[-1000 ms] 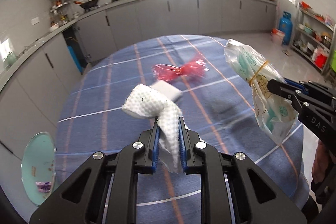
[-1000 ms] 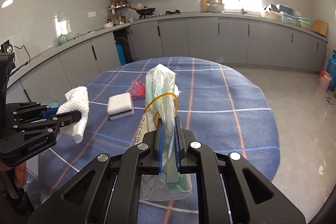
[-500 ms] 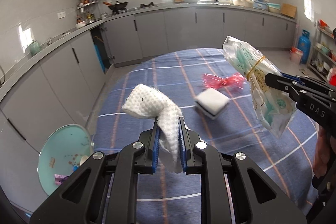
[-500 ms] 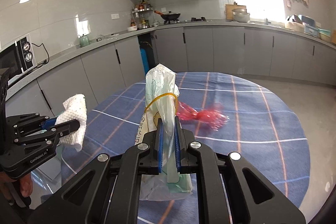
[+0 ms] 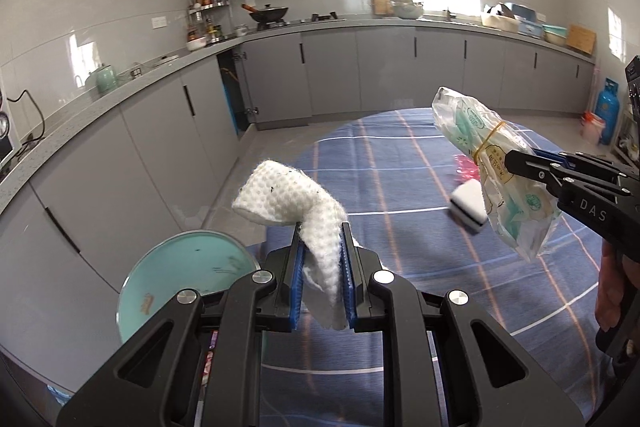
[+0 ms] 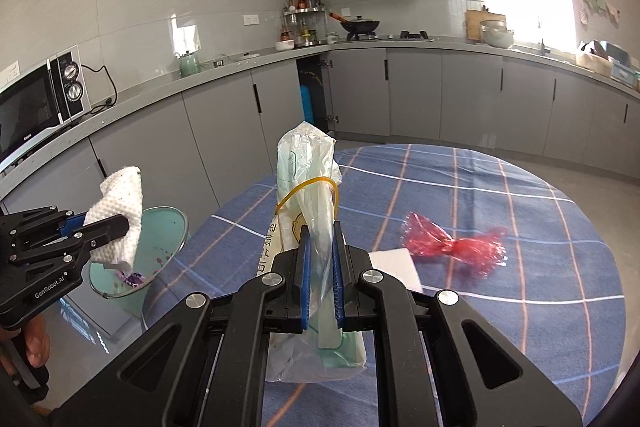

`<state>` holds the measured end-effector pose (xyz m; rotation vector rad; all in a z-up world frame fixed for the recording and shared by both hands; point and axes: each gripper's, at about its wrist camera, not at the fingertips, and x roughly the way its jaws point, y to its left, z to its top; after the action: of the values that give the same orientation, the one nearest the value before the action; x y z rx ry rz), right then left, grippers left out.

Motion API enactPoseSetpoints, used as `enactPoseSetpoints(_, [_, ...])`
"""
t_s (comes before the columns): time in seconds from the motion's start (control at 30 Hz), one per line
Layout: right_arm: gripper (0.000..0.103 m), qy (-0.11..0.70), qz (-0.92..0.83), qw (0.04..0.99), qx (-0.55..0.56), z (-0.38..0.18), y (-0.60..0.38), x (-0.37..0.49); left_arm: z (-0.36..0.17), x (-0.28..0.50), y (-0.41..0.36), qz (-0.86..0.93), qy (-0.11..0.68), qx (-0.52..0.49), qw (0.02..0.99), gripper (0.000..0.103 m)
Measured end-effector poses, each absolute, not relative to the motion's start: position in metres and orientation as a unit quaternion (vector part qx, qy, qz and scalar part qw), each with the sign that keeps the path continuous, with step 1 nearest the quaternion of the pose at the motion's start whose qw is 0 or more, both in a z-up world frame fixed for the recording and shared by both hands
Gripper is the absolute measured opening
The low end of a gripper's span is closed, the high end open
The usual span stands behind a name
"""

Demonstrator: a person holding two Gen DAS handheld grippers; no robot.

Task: Collect trash
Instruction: 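Carry the white cloth and clear bag over the teal bin with both tools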

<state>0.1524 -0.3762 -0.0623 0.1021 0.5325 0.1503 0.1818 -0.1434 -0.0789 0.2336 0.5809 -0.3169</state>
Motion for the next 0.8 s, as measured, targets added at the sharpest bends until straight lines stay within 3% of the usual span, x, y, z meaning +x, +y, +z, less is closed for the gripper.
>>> enactPoseSetpoints(0.8, [0.01,0.266,0.139,0.954,0.004,-0.058,-0.278,0.193,-0.075,0.196,-0.055,-0.086,0.279,0.081,0.953,0.017])
